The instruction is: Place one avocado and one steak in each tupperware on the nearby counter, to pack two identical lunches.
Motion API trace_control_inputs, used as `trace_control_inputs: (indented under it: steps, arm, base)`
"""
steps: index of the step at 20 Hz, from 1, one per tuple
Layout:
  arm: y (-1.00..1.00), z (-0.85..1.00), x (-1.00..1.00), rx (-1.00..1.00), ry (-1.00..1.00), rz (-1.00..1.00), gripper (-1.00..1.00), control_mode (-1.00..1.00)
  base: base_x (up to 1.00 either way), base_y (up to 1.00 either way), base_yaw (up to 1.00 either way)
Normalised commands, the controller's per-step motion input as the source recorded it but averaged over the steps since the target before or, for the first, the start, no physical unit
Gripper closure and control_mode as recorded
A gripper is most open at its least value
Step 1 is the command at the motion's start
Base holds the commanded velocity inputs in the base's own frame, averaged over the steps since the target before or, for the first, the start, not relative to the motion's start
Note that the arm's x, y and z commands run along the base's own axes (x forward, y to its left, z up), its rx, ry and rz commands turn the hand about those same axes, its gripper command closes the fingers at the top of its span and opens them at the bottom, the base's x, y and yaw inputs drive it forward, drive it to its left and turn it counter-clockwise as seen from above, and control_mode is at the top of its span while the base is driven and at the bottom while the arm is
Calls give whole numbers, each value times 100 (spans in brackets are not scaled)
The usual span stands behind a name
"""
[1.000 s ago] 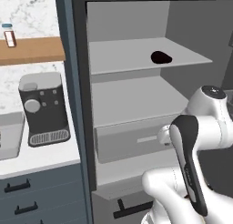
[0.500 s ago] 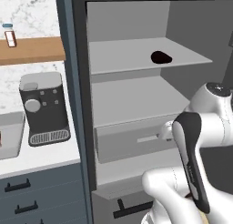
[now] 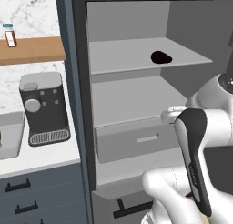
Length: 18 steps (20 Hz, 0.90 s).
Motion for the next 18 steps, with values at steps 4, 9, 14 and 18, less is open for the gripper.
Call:
trace_control_inputs:
  steps: [4, 9, 14, 18]
  arm:
    - [0, 62, 8, 3, -14, -4, -100, -100]
    - [0, 59, 13, 2, -6, 0, -100, -100]
    - [0, 28, 17, 2, -5, -2, -100, -100]
    - [0, 0, 19, 0, -9, -4, -100, -100]
  base:
    - [0, 0, 0]
    - [0, 0, 0]
    - [0, 0, 0]
    - [0, 0, 0]
